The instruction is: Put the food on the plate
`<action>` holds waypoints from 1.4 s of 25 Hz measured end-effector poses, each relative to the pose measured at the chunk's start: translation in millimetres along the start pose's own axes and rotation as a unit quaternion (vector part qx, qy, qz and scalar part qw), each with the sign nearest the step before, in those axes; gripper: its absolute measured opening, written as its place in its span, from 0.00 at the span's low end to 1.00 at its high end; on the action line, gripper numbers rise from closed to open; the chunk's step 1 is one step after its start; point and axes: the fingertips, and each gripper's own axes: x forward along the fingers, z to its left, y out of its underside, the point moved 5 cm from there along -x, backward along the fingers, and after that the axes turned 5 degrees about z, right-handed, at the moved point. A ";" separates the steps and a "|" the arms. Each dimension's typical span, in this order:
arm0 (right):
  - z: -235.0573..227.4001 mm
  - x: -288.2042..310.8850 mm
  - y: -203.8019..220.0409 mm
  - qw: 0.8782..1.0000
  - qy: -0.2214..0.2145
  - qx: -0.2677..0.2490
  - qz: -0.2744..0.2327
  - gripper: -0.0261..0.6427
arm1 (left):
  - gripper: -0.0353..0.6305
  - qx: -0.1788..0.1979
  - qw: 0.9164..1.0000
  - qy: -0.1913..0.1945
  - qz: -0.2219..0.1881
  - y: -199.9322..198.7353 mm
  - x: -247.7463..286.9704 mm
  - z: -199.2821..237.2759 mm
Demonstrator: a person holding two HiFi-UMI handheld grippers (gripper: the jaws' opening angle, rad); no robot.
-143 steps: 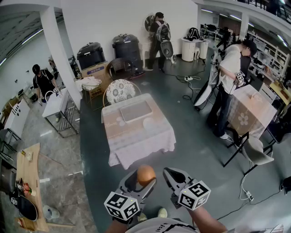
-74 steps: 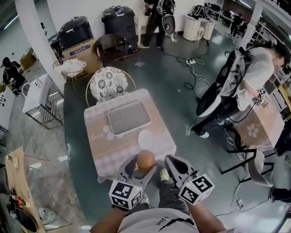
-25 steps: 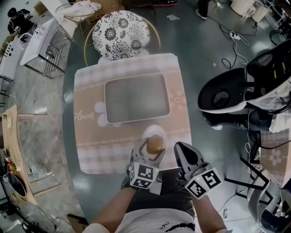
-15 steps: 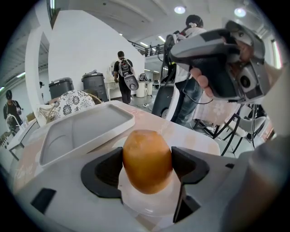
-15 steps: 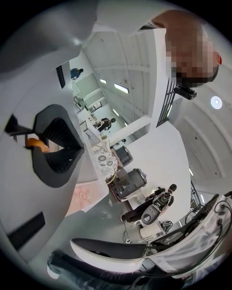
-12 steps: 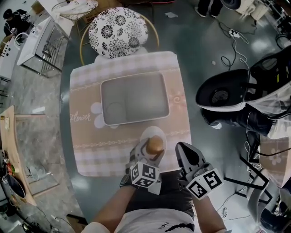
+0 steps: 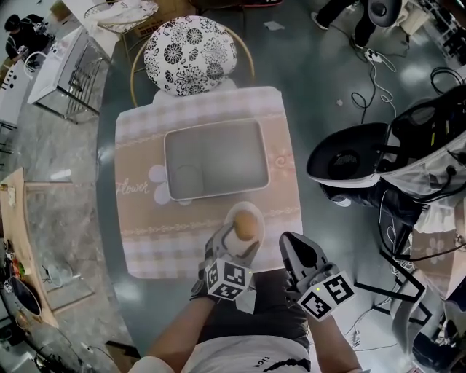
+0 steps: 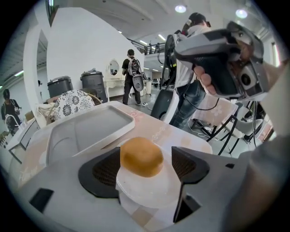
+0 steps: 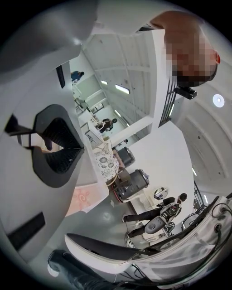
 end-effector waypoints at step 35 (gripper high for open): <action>119.0 -86.3 -138.1 0.991 -0.070 -0.099 -0.064 0.06 | 0.10 -0.087 0.957 -0.028 -0.274 -207.6 -268.7 -38.1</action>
